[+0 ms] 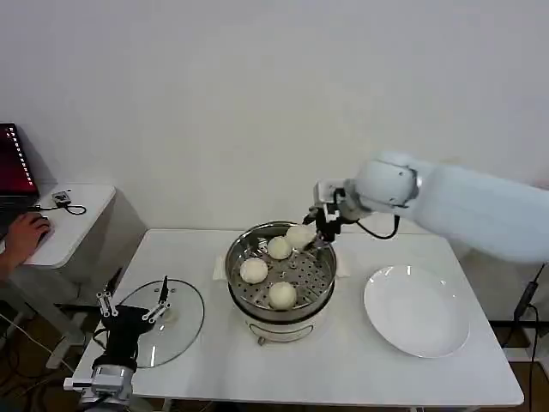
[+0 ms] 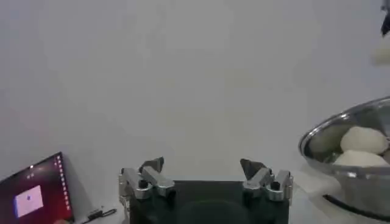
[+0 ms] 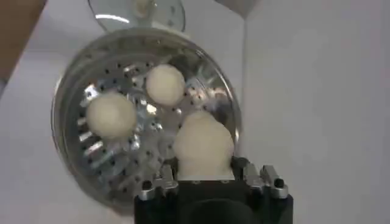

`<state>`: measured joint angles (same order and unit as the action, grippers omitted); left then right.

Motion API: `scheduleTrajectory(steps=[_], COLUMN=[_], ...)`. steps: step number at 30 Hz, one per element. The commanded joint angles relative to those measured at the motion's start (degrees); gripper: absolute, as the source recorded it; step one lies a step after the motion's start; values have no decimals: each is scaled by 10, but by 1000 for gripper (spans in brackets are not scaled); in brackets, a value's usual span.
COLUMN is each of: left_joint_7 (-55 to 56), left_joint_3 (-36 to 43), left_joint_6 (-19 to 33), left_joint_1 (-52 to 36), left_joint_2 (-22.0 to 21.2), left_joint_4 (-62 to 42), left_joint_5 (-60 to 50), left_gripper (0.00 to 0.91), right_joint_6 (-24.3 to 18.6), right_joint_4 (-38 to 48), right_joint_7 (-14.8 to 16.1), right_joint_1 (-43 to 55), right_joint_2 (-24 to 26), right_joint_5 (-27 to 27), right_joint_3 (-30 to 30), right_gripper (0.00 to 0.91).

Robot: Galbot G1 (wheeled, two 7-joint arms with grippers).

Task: Take steamed baozi put them in steamer then cover it.

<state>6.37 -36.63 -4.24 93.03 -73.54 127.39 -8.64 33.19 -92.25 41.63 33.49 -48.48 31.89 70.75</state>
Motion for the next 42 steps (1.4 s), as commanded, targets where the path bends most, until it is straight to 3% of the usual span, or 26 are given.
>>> scheduleTrajectory(steps=[1,13,22,25,38,42], left_joint_7=[0,0,0,1,0,0], left_joint_3=[0,-4,-5,-5,1,0], left_joint_6=[1,3,5,5,2,0], left_joint_1=[-1,2,3,3,-4,-5], left_joint_2=[-1,0,-1,-1,-2,1], left_joint_4=[-1,-4,-6,-5,-11,-15], left_joint_5=[-1,0,0,0,-1,6], left_gripper=[907,907,907,907,907,907], right_joint_6=[59,40,40,41,51,50], right_joint_4=[43,118,112,104,3,-47], right_joint_7=[-33,-23,-19,-19,-44,-65], right_joint_1=[-81,-128,-126,-122,-66,-47], right_joint_2=[-40,-62,-60,-56,-3,39], right_joint_5=[4,-52,-48,-42,7,21], right_joint_3=[25,-3,-2,-5,-47,-70], right_gripper=[595,595,595,907,907,907])
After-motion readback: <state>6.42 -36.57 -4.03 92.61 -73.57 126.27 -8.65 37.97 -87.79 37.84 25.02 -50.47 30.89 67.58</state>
